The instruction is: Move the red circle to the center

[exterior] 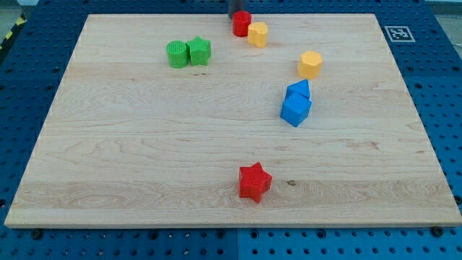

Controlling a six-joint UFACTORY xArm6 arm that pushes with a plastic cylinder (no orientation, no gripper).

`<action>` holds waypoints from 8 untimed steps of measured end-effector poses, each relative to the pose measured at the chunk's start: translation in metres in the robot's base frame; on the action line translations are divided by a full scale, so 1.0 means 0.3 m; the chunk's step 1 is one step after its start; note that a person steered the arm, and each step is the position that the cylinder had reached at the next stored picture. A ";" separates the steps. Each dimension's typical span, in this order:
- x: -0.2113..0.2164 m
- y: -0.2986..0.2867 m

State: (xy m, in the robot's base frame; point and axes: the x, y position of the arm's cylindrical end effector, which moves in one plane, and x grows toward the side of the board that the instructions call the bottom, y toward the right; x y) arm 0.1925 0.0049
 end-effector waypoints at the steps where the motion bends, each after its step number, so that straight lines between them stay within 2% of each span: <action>1: 0.001 0.043; 3: 0.048 0.052; 8: 0.445 0.055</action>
State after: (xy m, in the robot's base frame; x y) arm 0.3261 0.0215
